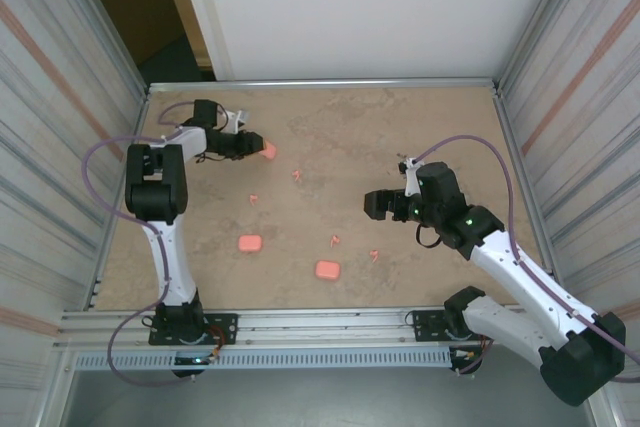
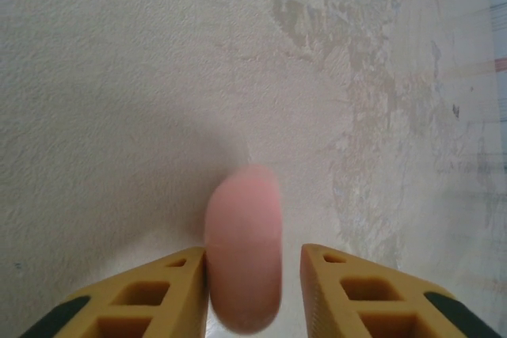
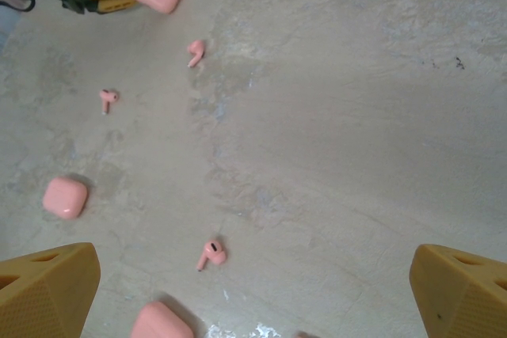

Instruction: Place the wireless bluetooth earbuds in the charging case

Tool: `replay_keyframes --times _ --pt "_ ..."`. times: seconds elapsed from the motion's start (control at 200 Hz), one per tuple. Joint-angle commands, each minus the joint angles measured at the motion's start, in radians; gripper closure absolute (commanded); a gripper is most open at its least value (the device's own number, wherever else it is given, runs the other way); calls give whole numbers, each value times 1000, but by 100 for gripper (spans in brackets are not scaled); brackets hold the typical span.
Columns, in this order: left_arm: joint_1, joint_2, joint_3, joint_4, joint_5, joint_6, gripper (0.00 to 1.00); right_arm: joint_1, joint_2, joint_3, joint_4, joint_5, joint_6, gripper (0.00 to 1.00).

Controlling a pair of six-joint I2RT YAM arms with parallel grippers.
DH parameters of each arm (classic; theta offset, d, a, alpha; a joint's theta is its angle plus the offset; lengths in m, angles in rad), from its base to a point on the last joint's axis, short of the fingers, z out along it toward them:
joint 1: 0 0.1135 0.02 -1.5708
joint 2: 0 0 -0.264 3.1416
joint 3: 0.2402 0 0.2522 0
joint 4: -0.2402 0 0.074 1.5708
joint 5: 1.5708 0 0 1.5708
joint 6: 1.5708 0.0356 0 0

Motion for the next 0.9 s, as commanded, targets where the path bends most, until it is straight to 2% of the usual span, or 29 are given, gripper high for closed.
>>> replay_keyframes --times 0.0,0.195,0.401,0.536,0.661,0.892 --pt "11 11 16 -25 14 -6 61 -6 -18 6 -29 26 -2 1" --pt "21 9 12 -27 11 -14 56 -6 -44 15 -46 33 -10 1" --pt "25 -62 -51 9 33 -4 52 -6 -54 30 -53 6 -32 1" --pt "28 -196 -118 61 53 -24 51 14 -45 25 -19 -25 -46 1" --pt "29 -329 -192 119 47 -51 50 71 -14 31 18 -16 -74 1" --pt "29 -574 -398 302 38 -171 49 170 126 77 77 11 -127 1"
